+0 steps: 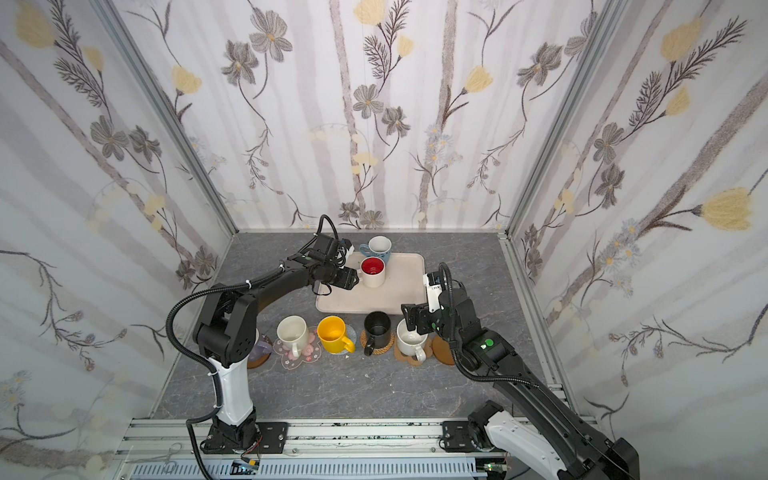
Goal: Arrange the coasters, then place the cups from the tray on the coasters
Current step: 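Open the right gripper and rise while the left gripper reaches to the red-lined mug, then close the left gripper on the red-lined white mug's handle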
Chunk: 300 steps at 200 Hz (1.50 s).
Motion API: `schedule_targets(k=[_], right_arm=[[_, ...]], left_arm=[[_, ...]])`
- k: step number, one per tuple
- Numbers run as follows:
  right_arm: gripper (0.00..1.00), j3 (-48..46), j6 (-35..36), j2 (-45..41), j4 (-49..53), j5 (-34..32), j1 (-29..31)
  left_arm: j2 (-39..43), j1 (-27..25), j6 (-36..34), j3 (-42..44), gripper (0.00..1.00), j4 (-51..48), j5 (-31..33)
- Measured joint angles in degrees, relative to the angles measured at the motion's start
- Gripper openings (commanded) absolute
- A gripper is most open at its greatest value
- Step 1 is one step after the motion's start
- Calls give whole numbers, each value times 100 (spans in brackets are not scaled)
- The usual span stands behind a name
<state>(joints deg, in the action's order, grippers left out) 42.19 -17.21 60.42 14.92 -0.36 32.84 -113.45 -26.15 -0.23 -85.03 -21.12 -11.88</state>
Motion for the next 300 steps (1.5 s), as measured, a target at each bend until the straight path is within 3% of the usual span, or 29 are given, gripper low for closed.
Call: schedule_targets(k=[61,121,202,248,300], right_arm=[[88,-20,103,101,-98,131,-138],[87,-101,103,184,-264,330,-262],[87,-151,103,249,-308,452,-354],[87,-162,103,256,-332,457,-380],[87,-179,103,260,-387,472,-393]], left_arm=[[-175,17,-719,140,70,415,219],[-490,92,-1235,-66,68,846,-199],[-800,107,-1633,-345,51,931,-603],[-798,107,-1652,-321,31,942,-638],[-785,96,-1676,-291,20,935,-776]])
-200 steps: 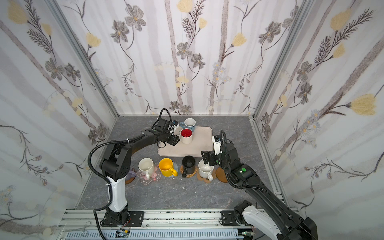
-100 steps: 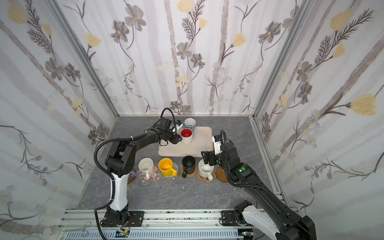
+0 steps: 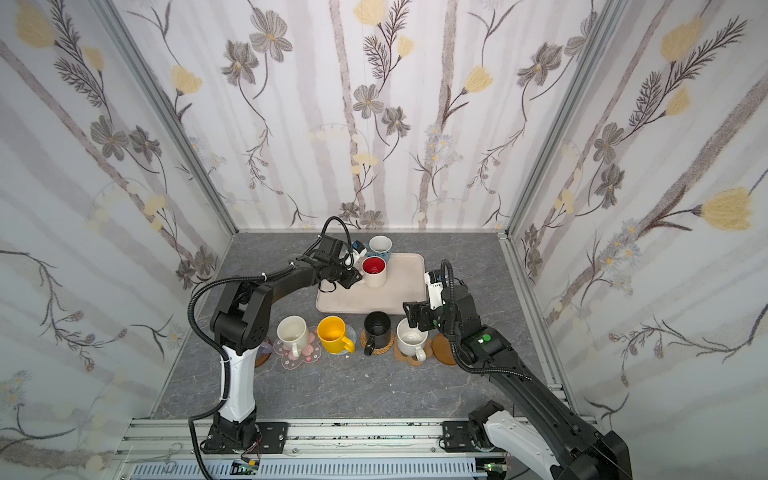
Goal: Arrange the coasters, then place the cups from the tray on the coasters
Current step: 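Close the left gripper on the red-lined white mug's handle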
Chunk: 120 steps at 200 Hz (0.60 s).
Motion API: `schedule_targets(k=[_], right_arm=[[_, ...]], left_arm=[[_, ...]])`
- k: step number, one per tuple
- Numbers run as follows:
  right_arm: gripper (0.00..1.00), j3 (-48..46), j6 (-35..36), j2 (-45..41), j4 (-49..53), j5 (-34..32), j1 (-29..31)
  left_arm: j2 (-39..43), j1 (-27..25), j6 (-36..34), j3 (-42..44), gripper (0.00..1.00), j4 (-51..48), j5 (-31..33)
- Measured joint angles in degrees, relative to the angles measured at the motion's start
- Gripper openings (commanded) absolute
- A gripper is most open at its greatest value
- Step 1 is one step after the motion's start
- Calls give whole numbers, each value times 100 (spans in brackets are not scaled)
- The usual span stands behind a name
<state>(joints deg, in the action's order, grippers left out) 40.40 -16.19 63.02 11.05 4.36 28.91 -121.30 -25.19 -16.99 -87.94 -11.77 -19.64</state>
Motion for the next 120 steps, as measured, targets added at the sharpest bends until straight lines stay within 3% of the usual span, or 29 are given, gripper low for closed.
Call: schedule_targets(k=[14,40,120], right_arm=[[87,-20,0,-2,-46,0,-4],[87,-24,0,-2,-57,0,-4],[87,-50,-2,-13,-81,20,-44]], left_arm=[[15,-22,2,11,23,2,-17],[33,-26,-13,22,38,7,-7],[-81,-39,11,-114,43,35,160]])
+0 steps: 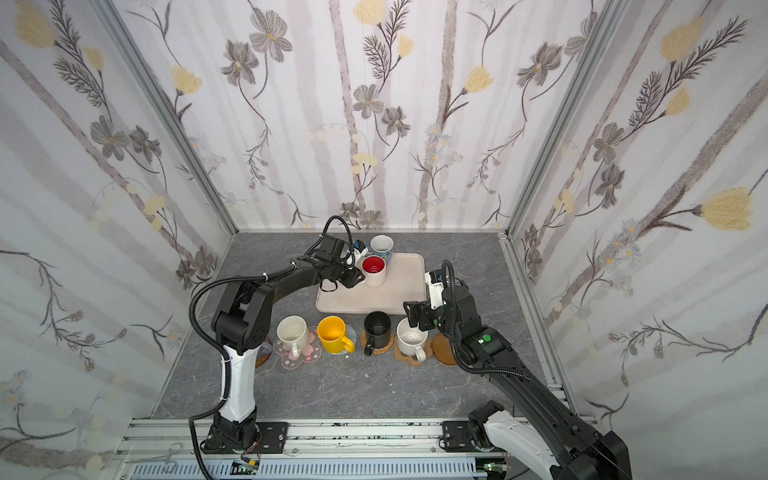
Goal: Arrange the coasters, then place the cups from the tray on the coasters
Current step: 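Close the left gripper on the red-lined white mug's handle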
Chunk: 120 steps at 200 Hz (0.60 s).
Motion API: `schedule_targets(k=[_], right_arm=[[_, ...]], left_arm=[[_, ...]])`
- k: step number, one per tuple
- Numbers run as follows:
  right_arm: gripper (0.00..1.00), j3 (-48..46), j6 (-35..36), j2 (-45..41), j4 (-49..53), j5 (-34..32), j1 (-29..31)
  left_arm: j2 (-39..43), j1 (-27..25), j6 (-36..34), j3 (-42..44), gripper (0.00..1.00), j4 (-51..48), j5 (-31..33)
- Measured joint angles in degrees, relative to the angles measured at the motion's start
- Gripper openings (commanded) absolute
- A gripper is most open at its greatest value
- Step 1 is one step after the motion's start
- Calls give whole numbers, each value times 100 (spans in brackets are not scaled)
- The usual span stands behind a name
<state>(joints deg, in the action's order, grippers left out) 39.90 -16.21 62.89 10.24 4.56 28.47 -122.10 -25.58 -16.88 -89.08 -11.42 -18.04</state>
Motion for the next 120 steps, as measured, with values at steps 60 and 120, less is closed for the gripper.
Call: schedule_targets(k=[60,120], right_arm=[[87,-4,0,-9,-2,2,-11],[88,-4,0,-35,2,2,-24]], left_arm=[[-107,-9,22,-37,29,4,37],[-76,-59,26,-33,16,-7,-22]])
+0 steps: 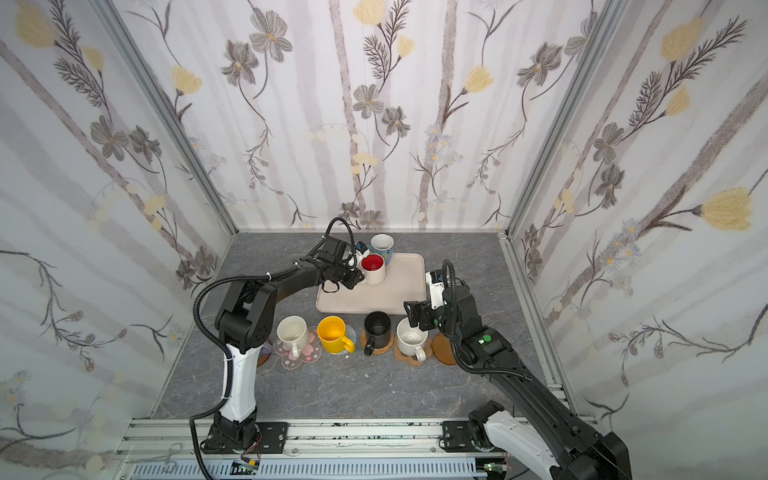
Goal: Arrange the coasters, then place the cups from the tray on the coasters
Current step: 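Close the left gripper on the red-lined white mug's handle, then lift and carry the red-lined mug toward the coasters while the right gripper withdraws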
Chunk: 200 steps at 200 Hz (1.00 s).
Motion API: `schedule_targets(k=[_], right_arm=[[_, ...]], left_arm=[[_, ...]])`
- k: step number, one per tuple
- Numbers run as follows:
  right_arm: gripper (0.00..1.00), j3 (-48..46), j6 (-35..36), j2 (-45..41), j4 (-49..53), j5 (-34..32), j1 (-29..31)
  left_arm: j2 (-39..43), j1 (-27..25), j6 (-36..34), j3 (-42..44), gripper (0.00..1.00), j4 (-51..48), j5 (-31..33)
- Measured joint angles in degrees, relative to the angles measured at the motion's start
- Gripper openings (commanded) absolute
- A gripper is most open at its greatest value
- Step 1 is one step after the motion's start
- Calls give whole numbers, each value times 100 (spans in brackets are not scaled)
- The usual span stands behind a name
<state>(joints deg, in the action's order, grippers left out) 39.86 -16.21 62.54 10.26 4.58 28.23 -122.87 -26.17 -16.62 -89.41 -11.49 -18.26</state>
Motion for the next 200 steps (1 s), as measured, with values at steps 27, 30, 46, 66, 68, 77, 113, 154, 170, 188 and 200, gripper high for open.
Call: schedule_targets(k=[27,30,46,66,68,77,113,154,170,188,200], right_arm=[[88,24,0,-74,31,-2,0],[88,26,0,-79,28,-2,0],[88,52,0,-103,46,-2,0],[88,85,-7,-120,48,-2,0],[88,85,-7,-122,48,-2,0],[88,87,-20,-131,48,-2,0],[88,118,-26,-140,79,-4,0],[93,155,-26,-66,136,-9,-7],[96,160,-26,-42,173,-42,-26],[99,160,-76,-46,175,-33,-98],[100,160,-92,-87,173,4,-188]], left_arm=[[70,-59,-7,39,12,-39,17],[74,-68,-7,42,11,-46,22],[105,-136,-13,48,10,-92,46],[136,-238,-31,61,9,-111,46],[140,-243,-31,61,9,-116,46],[155,-280,-33,76,9,-120,44],[262,-326,-31,168,4,-125,48],[490,-496,-31,243,0,-190,105],[619,-573,-33,243,0,-234,157],[767,-645,-46,243,0,-249,208],[874,-715,-59,243,0,-249,245]])
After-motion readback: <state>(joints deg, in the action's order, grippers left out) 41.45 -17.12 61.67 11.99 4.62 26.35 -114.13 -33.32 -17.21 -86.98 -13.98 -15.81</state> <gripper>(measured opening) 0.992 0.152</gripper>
